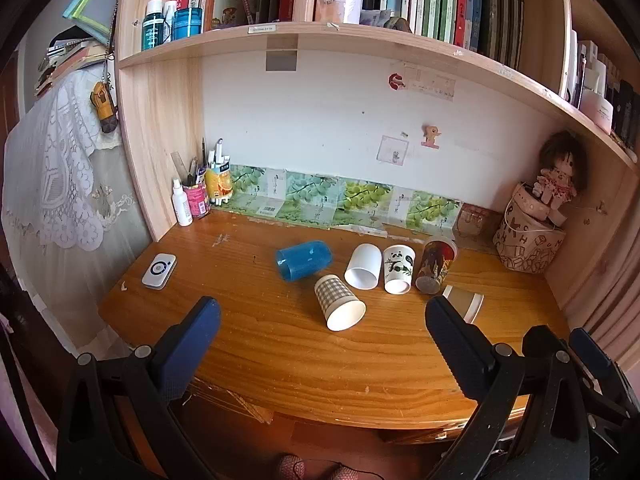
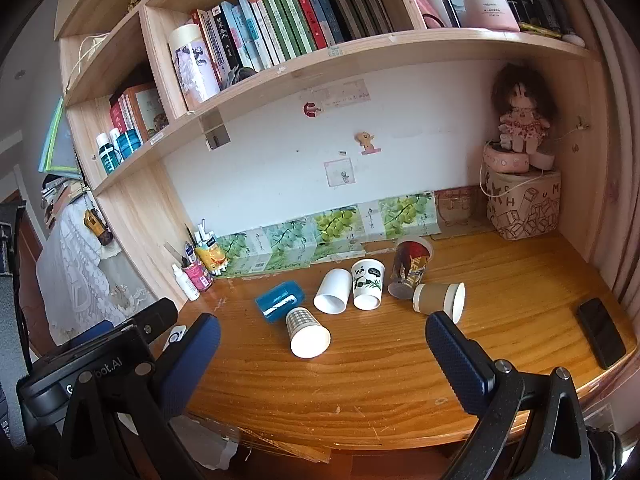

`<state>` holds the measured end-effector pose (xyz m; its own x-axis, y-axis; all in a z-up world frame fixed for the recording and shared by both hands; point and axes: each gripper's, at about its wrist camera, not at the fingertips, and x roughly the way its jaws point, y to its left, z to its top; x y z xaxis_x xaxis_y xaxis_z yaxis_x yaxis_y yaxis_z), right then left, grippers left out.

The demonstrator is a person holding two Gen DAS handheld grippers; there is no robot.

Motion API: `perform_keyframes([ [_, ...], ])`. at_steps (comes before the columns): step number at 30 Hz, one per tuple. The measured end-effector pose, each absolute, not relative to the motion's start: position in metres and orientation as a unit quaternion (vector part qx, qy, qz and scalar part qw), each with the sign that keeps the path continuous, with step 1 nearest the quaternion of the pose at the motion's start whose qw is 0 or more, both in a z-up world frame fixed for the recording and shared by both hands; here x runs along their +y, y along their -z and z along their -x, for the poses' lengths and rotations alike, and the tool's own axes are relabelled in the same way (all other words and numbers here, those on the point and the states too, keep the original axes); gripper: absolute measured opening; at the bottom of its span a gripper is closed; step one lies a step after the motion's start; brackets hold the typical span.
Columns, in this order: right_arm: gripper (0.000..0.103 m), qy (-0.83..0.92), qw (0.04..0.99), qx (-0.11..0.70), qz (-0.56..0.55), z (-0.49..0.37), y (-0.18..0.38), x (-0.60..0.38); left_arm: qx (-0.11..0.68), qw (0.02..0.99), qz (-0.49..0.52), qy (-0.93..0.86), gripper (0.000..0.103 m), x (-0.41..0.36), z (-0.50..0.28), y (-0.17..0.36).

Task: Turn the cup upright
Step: 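Move the left tool toward the blue plastic cup lying on its side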

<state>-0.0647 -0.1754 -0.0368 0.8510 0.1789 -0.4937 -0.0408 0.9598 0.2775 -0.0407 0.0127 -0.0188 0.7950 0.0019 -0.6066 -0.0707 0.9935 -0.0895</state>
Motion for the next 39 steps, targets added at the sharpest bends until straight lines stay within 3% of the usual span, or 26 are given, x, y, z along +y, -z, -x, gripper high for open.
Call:
perform_keyframes([
  [12,0.103,-0.072,0.936,0.314,-0.140,0.074,0.057,-0.194,0.366,0.928,0.051,-0.043,0.101,-0.004,0.056,0.037],
  [24,0.103,-0.111,0.932,0.308,-0.154,0.072,0.064,-0.208,0.373,0.925,0.035,-0.068,0.101,-0.016,0.066,0.043],
  [39,0.103,-0.130,0.937,0.313,-0.089,0.045,0.063,-0.193,0.405,0.903,0.117,-0.080,0.101,0.003,0.038,0.071],
])
